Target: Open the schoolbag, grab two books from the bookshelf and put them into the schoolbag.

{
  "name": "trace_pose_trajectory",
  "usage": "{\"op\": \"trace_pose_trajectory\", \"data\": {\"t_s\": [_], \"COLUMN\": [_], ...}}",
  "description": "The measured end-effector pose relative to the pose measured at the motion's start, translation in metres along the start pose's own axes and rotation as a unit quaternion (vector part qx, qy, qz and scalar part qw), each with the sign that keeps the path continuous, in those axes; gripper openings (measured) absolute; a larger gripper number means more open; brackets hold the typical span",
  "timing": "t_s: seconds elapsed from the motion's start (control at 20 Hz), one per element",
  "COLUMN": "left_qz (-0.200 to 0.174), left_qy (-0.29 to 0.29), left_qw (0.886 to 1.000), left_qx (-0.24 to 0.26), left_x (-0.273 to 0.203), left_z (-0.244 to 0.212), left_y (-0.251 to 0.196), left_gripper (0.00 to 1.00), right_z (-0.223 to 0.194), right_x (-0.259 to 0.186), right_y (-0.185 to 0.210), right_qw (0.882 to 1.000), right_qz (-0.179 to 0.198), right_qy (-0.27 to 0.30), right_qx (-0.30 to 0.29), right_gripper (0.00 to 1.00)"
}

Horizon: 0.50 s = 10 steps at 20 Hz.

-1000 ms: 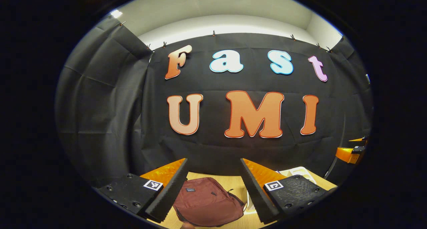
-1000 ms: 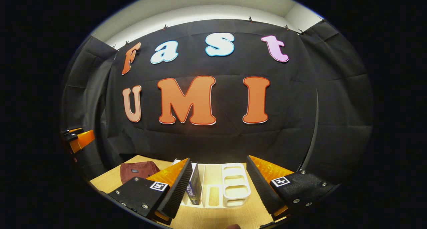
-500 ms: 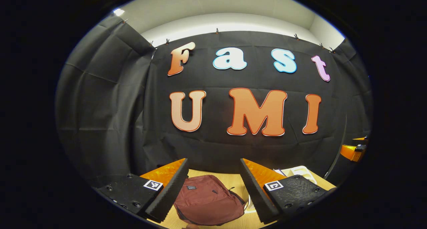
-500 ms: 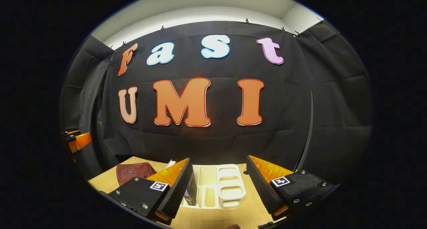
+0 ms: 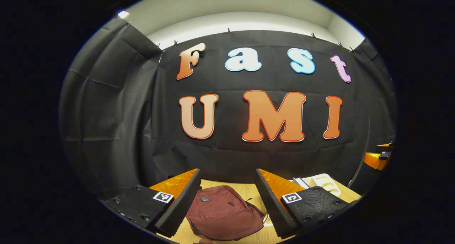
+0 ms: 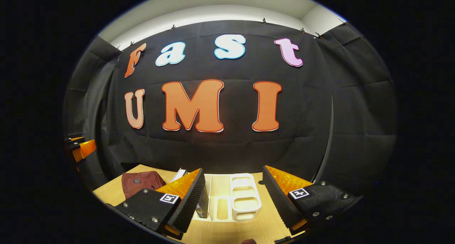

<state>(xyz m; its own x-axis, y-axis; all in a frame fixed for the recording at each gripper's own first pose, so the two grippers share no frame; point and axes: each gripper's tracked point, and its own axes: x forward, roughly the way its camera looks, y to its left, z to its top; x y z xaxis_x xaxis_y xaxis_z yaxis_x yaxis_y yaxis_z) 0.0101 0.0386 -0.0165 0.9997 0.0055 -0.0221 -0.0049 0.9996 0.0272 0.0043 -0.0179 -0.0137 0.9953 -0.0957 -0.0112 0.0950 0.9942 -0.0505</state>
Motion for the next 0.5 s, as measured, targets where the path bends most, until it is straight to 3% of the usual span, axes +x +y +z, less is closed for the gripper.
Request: {"op": "trace_pose_trajectory", "data": {"t_s": [0.3, 0.5], "left_qz": [-0.009, -0.041], "left_qy": [0.042, 0.107], "left_qw": [0.998, 0.986], "left_qx": [0.051, 0.117], "left_x": [0.014, 0.016], "left_z": [-0.049, -0.125], "left_y": [-0.001, -0.014], "left_gripper": [0.95, 0.98], "right_z": [-0.028, -0.054], "right_x": [0.007, 0.009], "right_y": [-0.001, -0.003], "right_qw": [0.999, 0.997], "right_qz": [-0.007, -0.014], "right_qy": [0.04, 0.076], "right_qx": [-0.007, 0.001], "right_gripper": [0.96, 0.96]}}
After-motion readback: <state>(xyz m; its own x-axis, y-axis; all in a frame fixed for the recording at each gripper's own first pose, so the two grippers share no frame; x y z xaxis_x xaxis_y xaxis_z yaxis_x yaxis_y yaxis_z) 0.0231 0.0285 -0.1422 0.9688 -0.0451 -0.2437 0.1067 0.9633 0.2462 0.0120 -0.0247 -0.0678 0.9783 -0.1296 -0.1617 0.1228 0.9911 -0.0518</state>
